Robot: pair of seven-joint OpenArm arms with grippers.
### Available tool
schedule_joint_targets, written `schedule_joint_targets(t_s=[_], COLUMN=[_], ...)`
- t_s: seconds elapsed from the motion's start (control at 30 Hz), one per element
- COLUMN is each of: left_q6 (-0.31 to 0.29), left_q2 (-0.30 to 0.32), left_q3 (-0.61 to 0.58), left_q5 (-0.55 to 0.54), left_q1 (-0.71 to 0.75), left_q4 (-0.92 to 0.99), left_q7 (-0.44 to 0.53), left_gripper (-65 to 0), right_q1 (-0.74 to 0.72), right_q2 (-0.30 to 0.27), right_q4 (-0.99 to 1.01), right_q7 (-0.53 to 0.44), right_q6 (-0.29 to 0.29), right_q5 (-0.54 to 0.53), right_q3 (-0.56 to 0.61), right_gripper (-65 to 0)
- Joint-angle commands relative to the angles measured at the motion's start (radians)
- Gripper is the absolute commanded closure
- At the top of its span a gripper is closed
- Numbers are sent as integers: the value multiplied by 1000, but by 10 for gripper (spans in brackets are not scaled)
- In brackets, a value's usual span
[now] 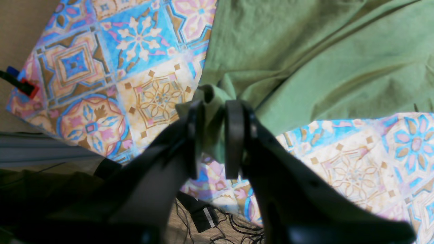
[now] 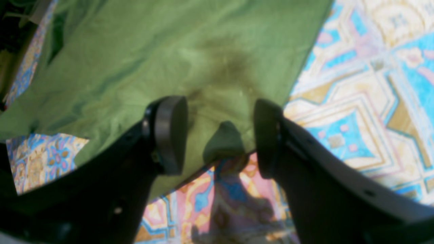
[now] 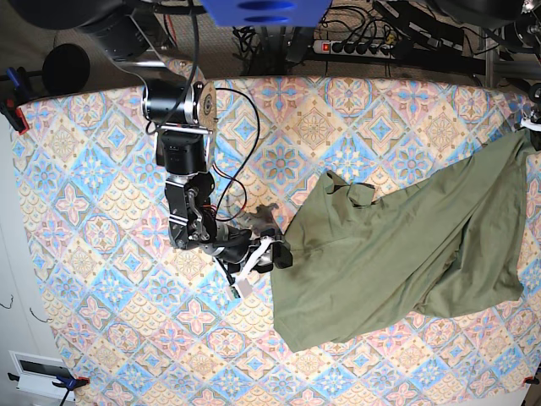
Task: Layout the t-shirt on the table in an organized manner, then fold the t-shirt properly
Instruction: 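Move the right gripper to the shirt edge and grasp it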
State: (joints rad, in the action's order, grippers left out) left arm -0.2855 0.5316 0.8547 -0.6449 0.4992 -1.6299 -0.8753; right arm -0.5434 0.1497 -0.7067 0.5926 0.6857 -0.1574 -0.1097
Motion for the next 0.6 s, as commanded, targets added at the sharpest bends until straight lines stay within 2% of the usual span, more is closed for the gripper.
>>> schedule_joint_targets(t_s=[0.0, 0.27, 0.4, 0.57], left_q6=[1, 1, 1, 1], left_q2=[26, 26, 26, 26], left_q3=[11, 11, 11, 11], left_q5=[-10, -10, -10, -10], left_q1=[2, 2, 2, 2], left_q4=[-16, -17, -17, -17], left_q7=[18, 18, 18, 18], left_gripper=[-116, -115, -114, -114], right_q1=[-36, -28, -27, -7], right_q2=[6, 4, -25, -29], right_q4=[-17, -15, -15, -21], right_q7=[-35, -132, -135, -135], right_q6=[12, 12, 12, 12], right_q5=[-18, -18, -17, 15], right_q3=[3, 8, 9, 40], right_gripper=[-299, -299, -299, -299])
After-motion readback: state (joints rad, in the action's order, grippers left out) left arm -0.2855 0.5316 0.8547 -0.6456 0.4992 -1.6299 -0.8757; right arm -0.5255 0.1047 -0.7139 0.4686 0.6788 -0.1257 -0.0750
